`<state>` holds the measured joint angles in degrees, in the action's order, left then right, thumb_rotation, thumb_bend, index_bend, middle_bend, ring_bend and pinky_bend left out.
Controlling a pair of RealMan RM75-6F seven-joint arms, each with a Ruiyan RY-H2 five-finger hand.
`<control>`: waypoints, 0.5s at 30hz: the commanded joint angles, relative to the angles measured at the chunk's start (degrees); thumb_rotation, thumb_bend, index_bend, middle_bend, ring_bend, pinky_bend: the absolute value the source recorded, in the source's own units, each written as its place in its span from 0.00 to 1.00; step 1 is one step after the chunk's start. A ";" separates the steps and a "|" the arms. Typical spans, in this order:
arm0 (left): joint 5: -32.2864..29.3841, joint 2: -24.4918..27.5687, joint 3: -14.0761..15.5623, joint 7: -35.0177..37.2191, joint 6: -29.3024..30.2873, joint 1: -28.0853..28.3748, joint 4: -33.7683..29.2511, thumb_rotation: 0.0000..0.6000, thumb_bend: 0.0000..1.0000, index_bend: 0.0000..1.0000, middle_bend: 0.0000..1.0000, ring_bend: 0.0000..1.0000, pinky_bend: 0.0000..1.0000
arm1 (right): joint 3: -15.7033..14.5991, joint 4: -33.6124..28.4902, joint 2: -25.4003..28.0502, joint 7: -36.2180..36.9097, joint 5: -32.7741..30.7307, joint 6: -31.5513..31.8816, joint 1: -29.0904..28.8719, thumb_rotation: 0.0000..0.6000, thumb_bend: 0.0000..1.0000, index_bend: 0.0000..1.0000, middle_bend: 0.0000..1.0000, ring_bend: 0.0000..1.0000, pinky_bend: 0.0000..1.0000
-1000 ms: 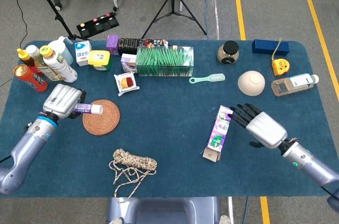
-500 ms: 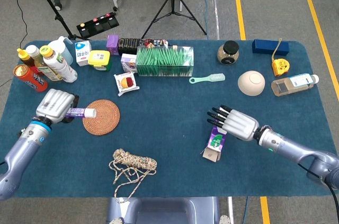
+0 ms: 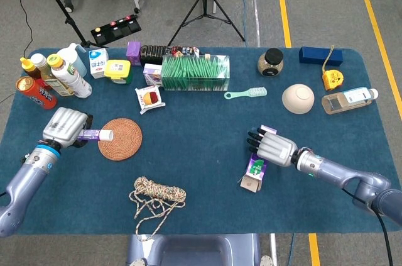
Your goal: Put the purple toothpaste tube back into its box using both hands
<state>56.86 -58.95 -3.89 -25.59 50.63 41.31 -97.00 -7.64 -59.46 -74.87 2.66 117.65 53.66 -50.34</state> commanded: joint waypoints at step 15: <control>0.61 1.02 0.13 2.29 -0.42 -0.42 0.99 1.00 0.32 0.69 0.51 0.45 0.53 | 2.14 -3.10 -3.17 3.42 -11.60 -1.44 1.37 1.00 0.40 0.58 0.61 0.56 0.56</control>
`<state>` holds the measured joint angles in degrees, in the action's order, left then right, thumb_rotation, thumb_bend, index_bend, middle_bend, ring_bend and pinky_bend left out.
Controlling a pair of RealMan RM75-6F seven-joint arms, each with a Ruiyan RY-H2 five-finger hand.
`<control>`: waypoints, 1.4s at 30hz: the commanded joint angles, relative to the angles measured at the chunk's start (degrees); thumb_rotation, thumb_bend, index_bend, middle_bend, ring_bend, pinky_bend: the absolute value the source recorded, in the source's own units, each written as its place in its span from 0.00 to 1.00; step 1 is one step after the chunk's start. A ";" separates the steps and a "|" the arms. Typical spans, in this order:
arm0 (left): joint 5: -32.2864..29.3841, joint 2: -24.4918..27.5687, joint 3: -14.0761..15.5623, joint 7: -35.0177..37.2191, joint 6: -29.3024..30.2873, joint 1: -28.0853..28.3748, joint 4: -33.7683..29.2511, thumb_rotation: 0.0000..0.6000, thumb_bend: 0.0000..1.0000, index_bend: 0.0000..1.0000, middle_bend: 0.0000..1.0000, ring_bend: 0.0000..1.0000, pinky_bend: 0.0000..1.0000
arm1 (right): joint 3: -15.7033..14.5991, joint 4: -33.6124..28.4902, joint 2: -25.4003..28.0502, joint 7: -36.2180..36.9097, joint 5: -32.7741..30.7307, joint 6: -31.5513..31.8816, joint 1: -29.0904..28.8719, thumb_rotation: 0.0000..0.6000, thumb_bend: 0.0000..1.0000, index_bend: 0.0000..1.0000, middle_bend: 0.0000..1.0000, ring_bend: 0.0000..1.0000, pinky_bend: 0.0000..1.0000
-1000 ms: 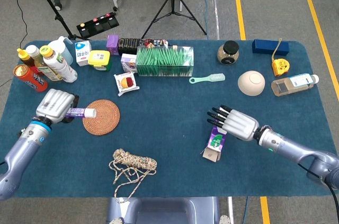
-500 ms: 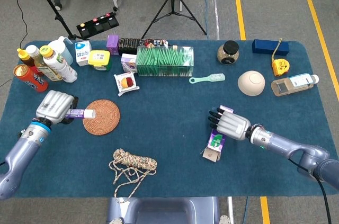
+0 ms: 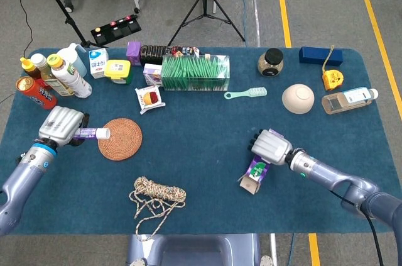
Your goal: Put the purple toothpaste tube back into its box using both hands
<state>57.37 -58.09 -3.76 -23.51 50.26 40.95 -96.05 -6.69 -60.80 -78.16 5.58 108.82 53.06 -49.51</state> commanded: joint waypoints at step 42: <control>-7.86 -1.74 -2.98 -19.58 2.48 11.88 -15.54 1.00 0.32 0.69 0.52 0.45 0.53 | 22.67 -45.87 -7.39 -64.03 -88.65 18.27 -12.78 1.00 0.55 0.66 0.80 0.86 0.96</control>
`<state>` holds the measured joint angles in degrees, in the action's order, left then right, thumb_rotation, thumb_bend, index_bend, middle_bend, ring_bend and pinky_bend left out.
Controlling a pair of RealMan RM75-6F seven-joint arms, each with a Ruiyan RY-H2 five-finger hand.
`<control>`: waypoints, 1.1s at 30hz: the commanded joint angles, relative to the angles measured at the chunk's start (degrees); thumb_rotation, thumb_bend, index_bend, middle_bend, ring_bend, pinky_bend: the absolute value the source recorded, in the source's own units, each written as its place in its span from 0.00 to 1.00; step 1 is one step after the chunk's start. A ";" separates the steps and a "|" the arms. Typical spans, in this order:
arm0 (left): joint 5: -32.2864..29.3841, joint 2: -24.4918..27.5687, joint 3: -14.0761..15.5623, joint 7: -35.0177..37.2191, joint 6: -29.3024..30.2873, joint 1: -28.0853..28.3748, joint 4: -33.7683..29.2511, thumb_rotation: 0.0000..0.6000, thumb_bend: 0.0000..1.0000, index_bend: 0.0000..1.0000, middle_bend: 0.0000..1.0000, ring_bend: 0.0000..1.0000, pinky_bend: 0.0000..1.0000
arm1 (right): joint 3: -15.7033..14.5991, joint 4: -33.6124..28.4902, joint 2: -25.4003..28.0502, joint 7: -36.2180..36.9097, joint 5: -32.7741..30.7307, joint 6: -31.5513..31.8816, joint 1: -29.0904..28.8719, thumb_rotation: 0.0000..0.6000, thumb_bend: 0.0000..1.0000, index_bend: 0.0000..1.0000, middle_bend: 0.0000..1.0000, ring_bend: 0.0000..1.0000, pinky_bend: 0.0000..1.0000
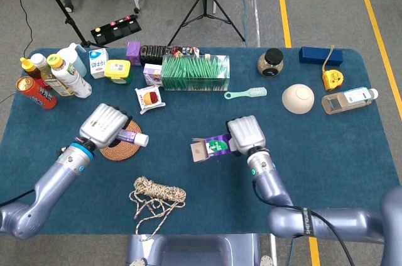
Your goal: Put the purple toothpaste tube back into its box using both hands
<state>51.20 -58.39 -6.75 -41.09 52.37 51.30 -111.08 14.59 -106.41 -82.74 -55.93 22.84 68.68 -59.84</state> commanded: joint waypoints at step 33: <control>-14.56 -13.11 2.30 -18.66 13.16 11.87 -3.24 1.00 0.32 0.69 0.52 0.45 0.53 | 7.95 2.87 -9.34 -10.82 -18.26 13.70 -9.16 1.00 0.55 0.66 0.80 0.86 0.97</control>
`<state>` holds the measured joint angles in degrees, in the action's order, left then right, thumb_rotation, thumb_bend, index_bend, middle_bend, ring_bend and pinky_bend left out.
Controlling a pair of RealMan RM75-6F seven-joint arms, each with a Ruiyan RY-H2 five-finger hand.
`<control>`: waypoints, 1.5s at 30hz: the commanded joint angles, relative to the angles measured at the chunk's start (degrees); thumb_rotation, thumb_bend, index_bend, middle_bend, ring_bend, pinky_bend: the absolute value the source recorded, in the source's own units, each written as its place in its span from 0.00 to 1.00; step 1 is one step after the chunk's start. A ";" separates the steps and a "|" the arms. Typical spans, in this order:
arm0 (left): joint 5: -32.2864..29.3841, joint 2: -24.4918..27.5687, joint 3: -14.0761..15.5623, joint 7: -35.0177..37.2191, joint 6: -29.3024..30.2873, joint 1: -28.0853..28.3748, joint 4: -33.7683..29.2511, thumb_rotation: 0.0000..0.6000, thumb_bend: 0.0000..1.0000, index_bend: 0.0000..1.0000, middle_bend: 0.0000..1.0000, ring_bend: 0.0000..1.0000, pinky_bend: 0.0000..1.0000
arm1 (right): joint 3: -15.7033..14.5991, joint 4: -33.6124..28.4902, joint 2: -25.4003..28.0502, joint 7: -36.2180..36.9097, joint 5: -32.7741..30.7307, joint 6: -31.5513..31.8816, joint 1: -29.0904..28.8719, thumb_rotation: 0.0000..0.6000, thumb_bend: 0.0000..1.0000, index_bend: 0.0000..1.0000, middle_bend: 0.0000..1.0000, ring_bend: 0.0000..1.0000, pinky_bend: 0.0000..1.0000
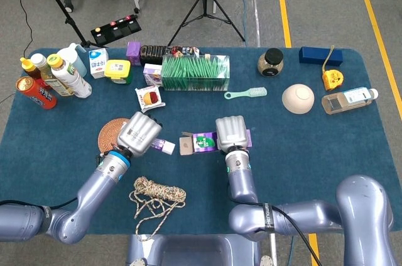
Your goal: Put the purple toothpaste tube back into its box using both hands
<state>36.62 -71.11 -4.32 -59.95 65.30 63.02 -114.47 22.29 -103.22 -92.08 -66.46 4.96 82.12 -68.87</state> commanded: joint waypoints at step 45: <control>-12.54 -13.85 -5.05 -9.81 13.19 4.95 1.88 1.00 0.32 0.72 0.57 0.50 0.74 | 7.58 -0.38 -4.29 1.21 -5.91 5.72 0.08 1.00 0.56 0.66 0.80 0.87 0.98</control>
<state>24.62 -84.59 -9.03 -69.50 78.20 67.73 -112.44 29.89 -103.58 -96.32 -65.39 -1.09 87.82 -68.84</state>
